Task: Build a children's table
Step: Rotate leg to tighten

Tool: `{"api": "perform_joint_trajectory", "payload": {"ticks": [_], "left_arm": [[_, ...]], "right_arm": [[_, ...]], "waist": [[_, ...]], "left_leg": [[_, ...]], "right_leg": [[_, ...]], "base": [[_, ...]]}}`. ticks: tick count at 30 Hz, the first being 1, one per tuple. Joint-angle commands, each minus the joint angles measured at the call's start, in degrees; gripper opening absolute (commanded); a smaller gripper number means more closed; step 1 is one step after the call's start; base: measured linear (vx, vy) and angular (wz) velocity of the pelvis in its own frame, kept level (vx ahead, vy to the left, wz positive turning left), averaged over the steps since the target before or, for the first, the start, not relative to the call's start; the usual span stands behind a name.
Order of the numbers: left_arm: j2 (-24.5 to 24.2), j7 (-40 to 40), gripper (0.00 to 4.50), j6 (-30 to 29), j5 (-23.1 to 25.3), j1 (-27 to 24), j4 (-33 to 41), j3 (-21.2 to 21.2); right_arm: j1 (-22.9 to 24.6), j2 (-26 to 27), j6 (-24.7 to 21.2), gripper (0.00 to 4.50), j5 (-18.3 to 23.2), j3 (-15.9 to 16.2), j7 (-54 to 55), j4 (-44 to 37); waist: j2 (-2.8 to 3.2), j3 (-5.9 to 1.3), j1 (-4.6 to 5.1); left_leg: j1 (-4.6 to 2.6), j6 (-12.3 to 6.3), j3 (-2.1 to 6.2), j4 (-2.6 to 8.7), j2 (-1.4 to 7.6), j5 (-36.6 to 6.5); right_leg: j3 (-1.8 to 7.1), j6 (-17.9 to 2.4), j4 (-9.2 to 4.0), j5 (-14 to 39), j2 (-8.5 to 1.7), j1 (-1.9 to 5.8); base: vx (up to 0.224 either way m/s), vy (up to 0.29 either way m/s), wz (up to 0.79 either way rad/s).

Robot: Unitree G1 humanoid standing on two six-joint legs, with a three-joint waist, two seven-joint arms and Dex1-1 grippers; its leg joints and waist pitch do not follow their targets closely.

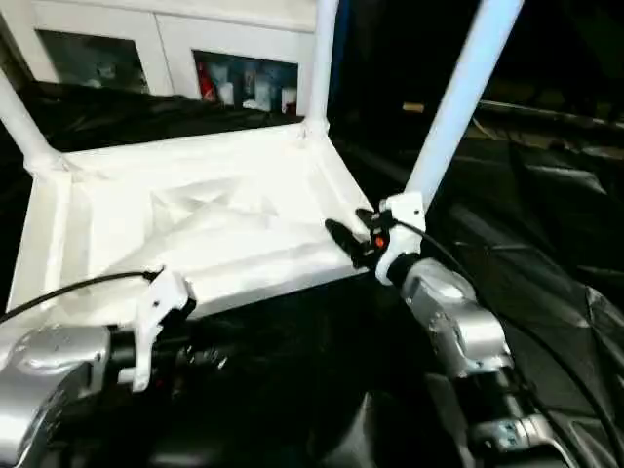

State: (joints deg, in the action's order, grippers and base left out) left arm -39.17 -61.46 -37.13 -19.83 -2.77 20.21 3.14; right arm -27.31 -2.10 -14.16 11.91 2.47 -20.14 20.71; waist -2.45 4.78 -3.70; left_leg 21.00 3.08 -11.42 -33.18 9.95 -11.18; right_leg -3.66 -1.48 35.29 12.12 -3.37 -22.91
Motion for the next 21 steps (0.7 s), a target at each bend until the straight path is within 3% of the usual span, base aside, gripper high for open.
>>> {"api": "perform_joint_trajectory", "payload": {"ticks": [1,3,10,19,21], "left_arm": [[-1.4,1.9,2.26,-0.1,2.2,-1.4,1.9,1.4],[-2.4,4.2,2.26,-0.7,3.1,-4.0,2.4,3.0],[-2.8,7.5,2.26,2.8,5.6,-8.3,1.2,4.8],[-1.7,8.3,2.26,4.1,3.7,-7.7,0.2,6.0],[-2.0,6.6,2.26,5.8,2.5,-9.7,-0.1,6.4]], "right_arm": [[-1.6,-0.5,1.6,3.14,0.2,-3.7,3.7,3.6],[-4.8,-0.2,3.9,3.14,1.8,-7.5,7.6,9.3],[-10.0,-0.6,8.6,3.14,3.1,-13.4,14.4,18.5],[-14.6,-5.8,14.1,3.14,3.8,-18.1,18.2,28.2],[-15.9,-8.1,15.6,3.14,3.8,-19.6,18.2,31.0]], "waist": [[1.26,-2.97,0.39],[1.27,-2.94,0.32],[1.29,-3.4,0.1],[1.62,-3.41,-1.06],[1.62,-3.49,-1.11]], "left_leg": [[-1.21,0.53,1.67,4.39,3.64,-7.6],[-1.35,0.47,1.52,4.24,3.52,-7.8],[-1.25,-0.35,1.39,3.86,3.34,-5.5],[-1.6,1.68,1.32,3.71,3.29,-11.8],[-1.51,1.65,1.35,3.64,3.25,-12.1]], "right_leg": [[3.79,-11.3,-3.43,4.3,-4.68,2.24],[3.86,-11.1,-3.53,4.3,-4.64,2.16],[3.72,-11.2,-2.89,-0.4,-4.43,2.38],[3.74,-10.3,-3.33,6.6,-4.48,1.83],[3.78,-10.7,-3.28,6.7,-4.5,1.86]], "base": [[0.0,0.0,0.0],[0.0,0.0,0.0],[0.0,0.0,0.0],[0.0,0.0,0.0],[0.0,0.0,0.0]]}}
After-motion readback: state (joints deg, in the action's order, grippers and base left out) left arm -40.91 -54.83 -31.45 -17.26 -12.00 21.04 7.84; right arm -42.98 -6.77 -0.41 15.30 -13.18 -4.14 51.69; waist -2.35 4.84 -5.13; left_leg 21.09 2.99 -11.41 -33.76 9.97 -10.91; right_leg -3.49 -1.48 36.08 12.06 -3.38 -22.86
